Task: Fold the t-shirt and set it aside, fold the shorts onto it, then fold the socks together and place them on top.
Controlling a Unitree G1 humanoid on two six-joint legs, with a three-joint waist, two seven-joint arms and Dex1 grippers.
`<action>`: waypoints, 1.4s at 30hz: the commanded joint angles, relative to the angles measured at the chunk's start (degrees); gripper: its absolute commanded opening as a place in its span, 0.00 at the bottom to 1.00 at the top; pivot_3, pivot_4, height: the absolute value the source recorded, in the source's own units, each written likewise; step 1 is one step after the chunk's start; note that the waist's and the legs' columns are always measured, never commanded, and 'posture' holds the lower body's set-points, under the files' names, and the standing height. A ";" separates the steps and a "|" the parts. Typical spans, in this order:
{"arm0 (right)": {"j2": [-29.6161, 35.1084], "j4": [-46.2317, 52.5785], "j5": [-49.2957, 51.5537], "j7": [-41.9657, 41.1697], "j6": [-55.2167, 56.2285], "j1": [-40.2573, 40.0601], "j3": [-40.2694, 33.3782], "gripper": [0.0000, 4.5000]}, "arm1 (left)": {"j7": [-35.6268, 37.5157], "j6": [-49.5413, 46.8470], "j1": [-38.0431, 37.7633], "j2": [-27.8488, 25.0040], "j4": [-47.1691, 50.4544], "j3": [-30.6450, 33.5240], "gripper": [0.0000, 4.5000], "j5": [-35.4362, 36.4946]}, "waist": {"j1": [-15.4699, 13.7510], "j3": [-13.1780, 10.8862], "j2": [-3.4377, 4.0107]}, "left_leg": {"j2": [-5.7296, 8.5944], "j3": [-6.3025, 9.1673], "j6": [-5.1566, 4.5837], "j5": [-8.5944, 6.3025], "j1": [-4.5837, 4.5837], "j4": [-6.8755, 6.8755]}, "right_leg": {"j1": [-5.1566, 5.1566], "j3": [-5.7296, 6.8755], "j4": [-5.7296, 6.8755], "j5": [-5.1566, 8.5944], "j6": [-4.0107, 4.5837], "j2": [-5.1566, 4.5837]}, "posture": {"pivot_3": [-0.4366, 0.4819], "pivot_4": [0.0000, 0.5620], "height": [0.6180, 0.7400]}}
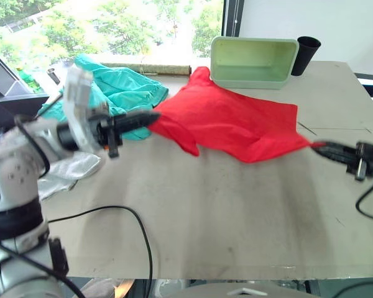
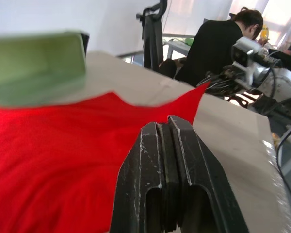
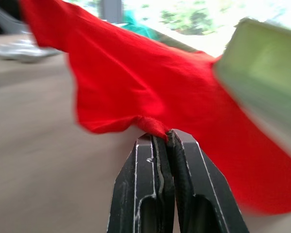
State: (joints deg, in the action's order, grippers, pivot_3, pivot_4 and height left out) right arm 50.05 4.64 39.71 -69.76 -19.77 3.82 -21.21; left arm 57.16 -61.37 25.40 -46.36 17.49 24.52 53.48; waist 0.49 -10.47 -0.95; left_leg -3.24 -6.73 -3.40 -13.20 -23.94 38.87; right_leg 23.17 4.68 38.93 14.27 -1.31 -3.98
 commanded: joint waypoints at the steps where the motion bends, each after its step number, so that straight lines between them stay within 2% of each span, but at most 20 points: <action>1: -0.54 3.29 -0.42 -1.51 1.41 -5.12 -1.70 0.02 | 0.60 2.09 -7.67 -0.88 7.97 1.94 0.00 2.19 | 0.01 0.00 0.01 | 0.02 -0.02 0.01 -0.01 0.00 -0.01 | 0.00 -0.03 -0.01 -0.08 0.14 -0.06 | 0.48 0.27 1.00; 3: -1.01 3.66 -0.53 -2.28 2.10 -7.12 -1.82 0.02 | 0.70 3.13 -10.93 -1.04 9.62 1.76 0.00 2.45 | -0.02 0.00 0.01 | 0.03 -0.04 0.03 -0.01 0.01 -0.01 | 0.01 -0.05 -0.02 -0.09 0.14 -0.07 | 0.48 0.27 1.00; 7: -1.16 3.11 -5.00 -7.58 9.02 -16.63 -1.13 0.02 | 5.38 6.74 -24.80 -3.14 16.44 0.43 0.00 -0.04 | -0.10 0.10 0.03 | 0.07 -0.07 0.05 0.00 0.08 -0.33 | 0.01 -0.09 -0.18 -0.06 0.19 -0.09 | 0.48 0.27 1.00; 10: -1.21 3.76 -5.50 -9.03 10.86 -20.42 -1.60 0.02 | 6.94 8.28 -29.94 -4.32 18.67 1.15 0.00 0.66 | -0.31 0.09 0.03 | 0.09 -0.08 0.19 0.10 0.04 -0.50 | 0.10 -0.09 -0.28 0.00 0.29 -0.10 | 0.48 0.27 1.00; 13: -2.16 3.13 -6.69 -12.79 15.47 -28.05 -3.19 0.02 | 10.98 12.97 -37.45 -7.09 19.00 0.67 0.00 -4.70 | -0.60 0.16 0.12 | 0.07 -0.07 0.05 -0.06 0.06 -0.51 | 0.10 -0.06 -0.30 0.12 0.47 -0.10 | 0.48 0.27 1.00; 17: -2.83 1.61 -6.87 -15.06 18.83 -32.82 -4.76 0.02 | 14.17 15.24 -41.57 -8.52 17.55 2.67 0.00 -4.14 | -1.19 0.26 0.26 | 0.05 -0.07 0.23 -0.19 0.08 -0.56 | 0.15 -0.03 -0.44 0.29 0.34 -0.12 | 0.48 0.27 1.00; 23: -2.34 5.34 -2.88 -15.04 14.16 -36.66 -7.38 0.02 | 22.98 14.95 -47.37 -13.60 17.27 5.80 0.00 -2.54 | -1.18 0.31 0.30 | 0.03 -0.07 0.23 -0.20 0.06 -0.59 | 0.25 -0.07 -0.46 0.28 0.40 -0.22 | 0.48 0.27 1.00; 25: -1.95 7.11 -1.28 -13.84 11.08 -37.02 -8.43 0.02 | 23.50 14.57 -45.86 -14.38 16.22 5.61 0.00 -1.11 | -1.24 0.32 0.34 | 0.03 -0.06 0.23 -0.20 0.04 -0.65 | 0.27 -0.05 -0.49 0.31 0.44 -0.23 | 0.48 0.27 1.00; 30: -2.29 6.60 -1.64 -12.65 9.52 -36.25 -8.81 0.02 | 17.52 13.76 -32.15 -12.46 11.48 -1.10 0.00 0.91 | -1.69 0.41 0.47 | 0.04 0.00 0.23 -0.20 -0.01 -0.68 | 0.26 0.03 -0.57 0.31 0.45 -0.26 | 0.48 0.27 1.00; 35: -1.68 4.73 -2.82 -10.48 7.82 -35.60 -9.39 0.02 | 17.05 14.51 -19.11 -11.70 4.72 -9.09 0.00 -1.39 | -1.52 0.41 0.46 | 0.07 -0.02 0.20 -0.20 -0.14 -0.74 | 0.27 0.07 -0.74 0.26 0.52 -0.19 | 0.48 0.27 1.00; 39: -1.25 3.80 -2.42 -8.54 5.92 -33.15 -10.15 0.02 | 17.27 15.56 -12.82 -10.65 0.72 -13.68 0.00 -3.44 | -1.20 0.41 0.46 | 0.07 -0.09 -0.06 -0.05 -0.17 -0.79 | 0.26 0.03 -0.78 0.18 0.61 -0.05 | 0.48 0.27 1.00; 42: -1.23 2.54 -2.44 -8.01 5.25 -32.20 -11.00 0.02 | 16.00 16.45 -6.85 -7.59 -3.76 -16.80 0.00 -5.17 | -1.44 0.41 0.45 | 0.06 -0.08 -0.07 -0.04 -0.17 -0.80 | 0.26 0.04 -0.78 0.21 0.54 0.00 | 0.48 0.27 1.00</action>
State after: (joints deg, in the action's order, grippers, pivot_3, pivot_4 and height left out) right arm 48.27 7.69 36.57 -78.11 -14.05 -28.65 -29.91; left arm 73.75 -46.37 16.08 -55.14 15.59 8.34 49.26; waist -0.95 -10.06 -0.50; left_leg -3.17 -6.79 -3.46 -13.24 -24.11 38.08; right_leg 23.42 4.73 38.15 14.50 -0.86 -3.94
